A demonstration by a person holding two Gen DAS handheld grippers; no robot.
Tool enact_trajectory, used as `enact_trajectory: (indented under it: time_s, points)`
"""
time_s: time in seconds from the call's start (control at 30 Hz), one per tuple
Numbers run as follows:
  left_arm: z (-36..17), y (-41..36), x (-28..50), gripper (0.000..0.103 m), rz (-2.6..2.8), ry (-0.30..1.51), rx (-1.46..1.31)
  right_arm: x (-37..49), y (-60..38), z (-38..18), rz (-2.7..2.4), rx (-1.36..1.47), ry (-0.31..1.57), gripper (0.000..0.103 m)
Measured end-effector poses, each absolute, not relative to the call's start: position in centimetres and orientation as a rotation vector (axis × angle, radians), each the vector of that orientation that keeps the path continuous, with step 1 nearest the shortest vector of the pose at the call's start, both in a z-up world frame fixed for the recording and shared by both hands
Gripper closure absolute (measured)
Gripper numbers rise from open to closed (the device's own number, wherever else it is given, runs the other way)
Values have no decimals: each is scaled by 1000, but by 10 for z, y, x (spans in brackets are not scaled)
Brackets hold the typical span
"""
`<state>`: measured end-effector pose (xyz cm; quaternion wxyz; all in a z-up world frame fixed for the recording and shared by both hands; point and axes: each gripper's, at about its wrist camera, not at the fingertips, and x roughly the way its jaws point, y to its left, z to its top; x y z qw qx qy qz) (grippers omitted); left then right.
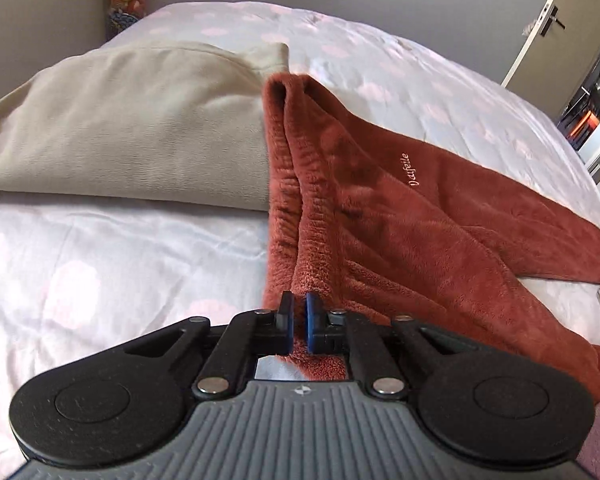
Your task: Fold clothes
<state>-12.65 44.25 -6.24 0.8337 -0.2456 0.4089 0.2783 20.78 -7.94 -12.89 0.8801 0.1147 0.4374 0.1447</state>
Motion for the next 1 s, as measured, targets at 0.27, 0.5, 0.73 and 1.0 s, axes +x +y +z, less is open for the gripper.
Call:
enact_trajectory:
  time_s: [0.27, 0.5, 0.73, 1.0]
  points:
    - [-83, 457, -156, 103, 836, 1056, -373, 198, -90, -113, 322, 305, 885, 40]
    - [-100, 475, -174, 103, 768, 1025, -578, 201, -90, -120, 311, 309, 904, 40]
    - [-99, 467, -153, 56, 656, 975, -582, 206, -91, -127, 296, 320, 925, 39]
    - [-122, 462, -105, 64, 625, 1030, -568, 205, -101, -129, 290, 362, 919, 39]
